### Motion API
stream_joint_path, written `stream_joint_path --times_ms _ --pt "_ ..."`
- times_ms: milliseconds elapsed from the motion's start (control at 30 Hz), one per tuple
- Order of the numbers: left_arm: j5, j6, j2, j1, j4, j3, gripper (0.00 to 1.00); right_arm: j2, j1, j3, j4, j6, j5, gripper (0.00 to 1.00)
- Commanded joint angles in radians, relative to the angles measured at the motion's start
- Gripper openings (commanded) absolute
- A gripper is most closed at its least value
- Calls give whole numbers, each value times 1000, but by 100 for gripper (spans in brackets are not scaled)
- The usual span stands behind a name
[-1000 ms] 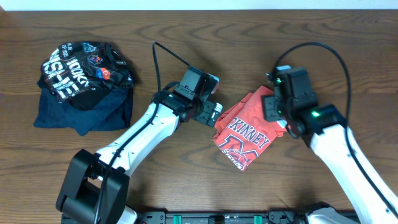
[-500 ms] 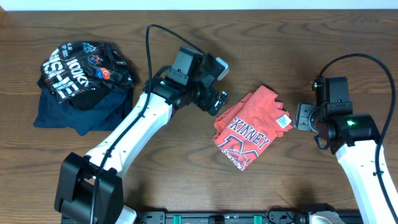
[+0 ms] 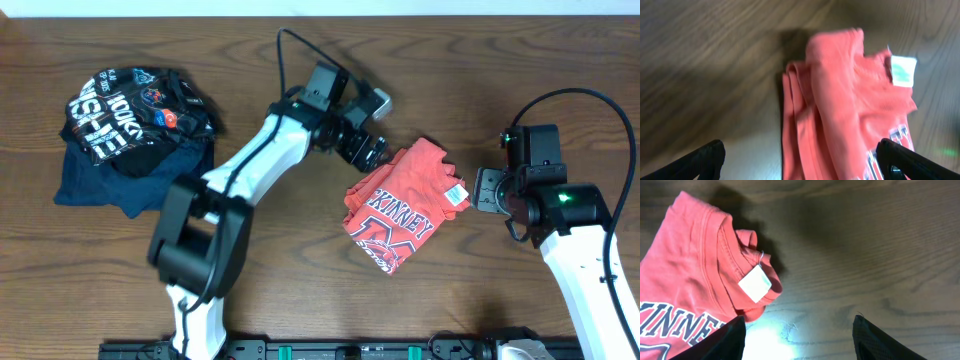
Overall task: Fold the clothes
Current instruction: 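Release the bundle and lift both grippers away from it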
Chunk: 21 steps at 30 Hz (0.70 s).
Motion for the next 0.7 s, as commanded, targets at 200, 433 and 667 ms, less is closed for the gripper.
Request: stream_joint_path --times_ms 200,433,667 --pt "58 -31 175 -14 27 133 98 -6 -10 12 -13 16 -3 66" --pt "60 -57 258 -31 37 132 98 -6 -10 12 -13 16 -3 67" --pt "103 -57 302 -96 3 131 98 -6 -10 12 -11 16 -3 67"
